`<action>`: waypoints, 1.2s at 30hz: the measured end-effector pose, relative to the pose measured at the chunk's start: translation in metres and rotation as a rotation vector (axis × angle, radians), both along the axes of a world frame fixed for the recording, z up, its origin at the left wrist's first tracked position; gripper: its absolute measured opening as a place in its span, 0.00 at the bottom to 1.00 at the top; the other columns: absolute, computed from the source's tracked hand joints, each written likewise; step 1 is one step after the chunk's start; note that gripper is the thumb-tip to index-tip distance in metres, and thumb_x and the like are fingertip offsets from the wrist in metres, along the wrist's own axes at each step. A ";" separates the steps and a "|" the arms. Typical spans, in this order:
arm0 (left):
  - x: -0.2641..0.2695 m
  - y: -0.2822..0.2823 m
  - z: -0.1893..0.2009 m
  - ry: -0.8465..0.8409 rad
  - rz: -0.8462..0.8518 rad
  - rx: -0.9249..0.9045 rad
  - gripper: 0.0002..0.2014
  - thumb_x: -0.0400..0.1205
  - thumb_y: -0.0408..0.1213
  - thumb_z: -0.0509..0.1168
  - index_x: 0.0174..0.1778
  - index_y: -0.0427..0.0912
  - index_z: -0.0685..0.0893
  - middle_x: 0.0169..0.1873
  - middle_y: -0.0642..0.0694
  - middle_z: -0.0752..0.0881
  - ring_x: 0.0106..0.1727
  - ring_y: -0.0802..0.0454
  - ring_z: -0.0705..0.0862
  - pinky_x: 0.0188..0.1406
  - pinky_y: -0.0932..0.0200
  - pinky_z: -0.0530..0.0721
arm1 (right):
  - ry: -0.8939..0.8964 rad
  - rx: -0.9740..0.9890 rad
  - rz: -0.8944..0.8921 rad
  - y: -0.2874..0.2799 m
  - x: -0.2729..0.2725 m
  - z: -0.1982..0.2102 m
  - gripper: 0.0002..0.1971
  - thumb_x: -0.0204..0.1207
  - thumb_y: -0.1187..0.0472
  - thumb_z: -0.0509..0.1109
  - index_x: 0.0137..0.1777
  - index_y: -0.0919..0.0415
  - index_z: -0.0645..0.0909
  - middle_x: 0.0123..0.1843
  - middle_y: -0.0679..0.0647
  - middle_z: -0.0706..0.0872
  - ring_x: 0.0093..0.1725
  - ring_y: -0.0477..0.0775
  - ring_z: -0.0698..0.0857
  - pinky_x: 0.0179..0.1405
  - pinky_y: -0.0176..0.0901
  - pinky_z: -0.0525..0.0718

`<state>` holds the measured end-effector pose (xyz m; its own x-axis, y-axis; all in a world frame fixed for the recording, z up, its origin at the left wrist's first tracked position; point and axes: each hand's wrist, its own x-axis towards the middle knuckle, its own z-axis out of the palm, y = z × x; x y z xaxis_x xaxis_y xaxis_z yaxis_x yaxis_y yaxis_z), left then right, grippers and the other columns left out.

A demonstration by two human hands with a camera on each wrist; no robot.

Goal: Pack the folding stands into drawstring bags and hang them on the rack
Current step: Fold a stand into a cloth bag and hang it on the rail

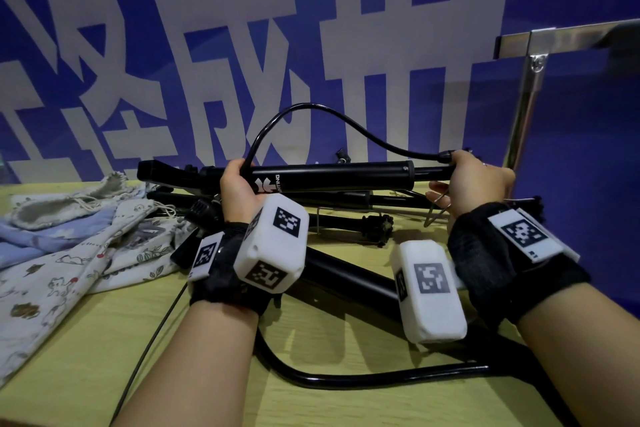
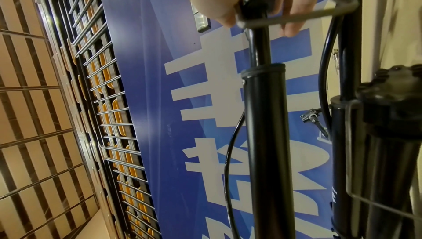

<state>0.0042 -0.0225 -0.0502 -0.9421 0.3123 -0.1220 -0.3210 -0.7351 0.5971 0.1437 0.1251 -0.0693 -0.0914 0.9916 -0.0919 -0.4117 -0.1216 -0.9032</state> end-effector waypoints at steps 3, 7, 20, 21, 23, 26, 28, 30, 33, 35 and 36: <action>-0.001 0.001 -0.001 0.010 -0.006 0.006 0.18 0.82 0.33 0.58 0.26 0.43 0.64 0.14 0.50 0.68 0.07 0.59 0.68 0.11 0.75 0.68 | -0.019 0.001 0.035 0.000 -0.002 -0.001 0.15 0.77 0.65 0.65 0.57 0.60 0.62 0.54 0.61 0.78 0.41 0.59 0.83 0.40 0.52 0.88; 0.001 0.002 -0.002 0.017 0.001 -0.030 0.17 0.82 0.34 0.58 0.26 0.43 0.65 0.24 0.49 0.67 0.07 0.60 0.69 0.11 0.75 0.69 | -0.096 0.017 0.068 0.002 -0.008 -0.005 0.16 0.76 0.62 0.65 0.57 0.59 0.61 0.57 0.62 0.78 0.50 0.63 0.85 0.47 0.58 0.88; 0.008 0.006 -0.001 0.072 -0.029 -0.030 0.17 0.83 0.33 0.57 0.27 0.43 0.65 0.26 0.48 0.69 0.23 0.55 0.72 0.12 0.72 0.73 | -0.284 0.035 0.202 0.002 -0.012 -0.010 0.20 0.75 0.65 0.64 0.65 0.63 0.63 0.62 0.64 0.78 0.55 0.67 0.85 0.38 0.54 0.88; 0.007 0.006 -0.001 0.069 -0.038 -0.026 0.17 0.82 0.33 0.58 0.27 0.43 0.66 0.26 0.49 0.69 0.25 0.55 0.72 0.12 0.72 0.74 | -0.313 0.046 0.215 0.003 -0.013 -0.010 0.17 0.75 0.65 0.63 0.62 0.65 0.65 0.62 0.65 0.79 0.53 0.67 0.85 0.39 0.55 0.88; 0.007 0.007 -0.002 0.082 -0.045 -0.039 0.16 0.82 0.32 0.57 0.27 0.43 0.66 0.26 0.49 0.69 0.26 0.55 0.71 0.12 0.72 0.74 | -0.372 0.076 0.241 0.000 -0.014 -0.010 0.10 0.76 0.64 0.62 0.55 0.67 0.70 0.63 0.67 0.78 0.53 0.69 0.85 0.44 0.57 0.88; 0.007 0.009 -0.004 0.101 -0.047 -0.054 0.17 0.83 0.32 0.57 0.27 0.43 0.65 0.26 0.49 0.68 0.25 0.55 0.70 0.12 0.73 0.73 | -0.366 0.098 0.268 -0.002 -0.014 -0.011 0.20 0.76 0.59 0.63 0.65 0.70 0.72 0.67 0.70 0.77 0.57 0.69 0.84 0.39 0.53 0.84; 0.004 0.009 -0.006 0.097 -0.052 -0.056 0.17 0.82 0.33 0.57 0.26 0.43 0.65 0.25 0.49 0.68 0.22 0.56 0.70 0.13 0.74 0.73 | -0.372 0.079 0.257 -0.001 -0.013 -0.012 0.21 0.75 0.61 0.63 0.67 0.69 0.70 0.64 0.68 0.78 0.53 0.66 0.85 0.31 0.49 0.85; 0.002 0.010 -0.007 0.094 -0.070 -0.070 0.16 0.83 0.33 0.56 0.27 0.44 0.65 0.26 0.49 0.68 0.23 0.57 0.70 0.16 0.72 0.73 | -0.364 0.068 0.240 0.001 -0.011 -0.013 0.21 0.74 0.63 0.63 0.66 0.67 0.69 0.62 0.65 0.79 0.53 0.66 0.85 0.22 0.43 0.84; 0.000 0.013 -0.010 0.062 -0.052 -0.052 0.16 0.81 0.33 0.57 0.27 0.44 0.66 0.24 0.50 0.68 0.20 0.57 0.70 0.15 0.74 0.72 | -0.346 0.084 0.252 -0.003 -0.010 -0.012 0.14 0.76 0.62 0.65 0.56 0.66 0.66 0.57 0.63 0.79 0.54 0.63 0.85 0.22 0.41 0.84; 0.000 0.014 -0.011 0.044 -0.057 -0.035 0.16 0.81 0.33 0.58 0.26 0.43 0.65 0.23 0.50 0.68 0.16 0.58 0.71 0.14 0.74 0.72 | -0.302 0.071 0.281 -0.007 -0.008 -0.011 0.12 0.77 0.62 0.67 0.42 0.61 0.64 0.50 0.61 0.79 0.51 0.62 0.85 0.33 0.45 0.86; 0.002 0.015 -0.011 0.035 -0.070 -0.021 0.17 0.81 0.33 0.58 0.26 0.43 0.65 0.22 0.50 0.69 0.14 0.59 0.71 0.14 0.74 0.72 | -0.261 0.054 0.275 -0.008 -0.008 -0.011 0.13 0.77 0.62 0.67 0.40 0.60 0.62 0.48 0.60 0.79 0.51 0.62 0.85 0.34 0.47 0.85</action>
<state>0.0058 -0.0074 -0.0610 -0.9221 0.3748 -0.0964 -0.3493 -0.6988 0.6243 0.1358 0.1174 -0.0799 -0.3353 0.9372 -0.0958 -0.1258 -0.1453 -0.9814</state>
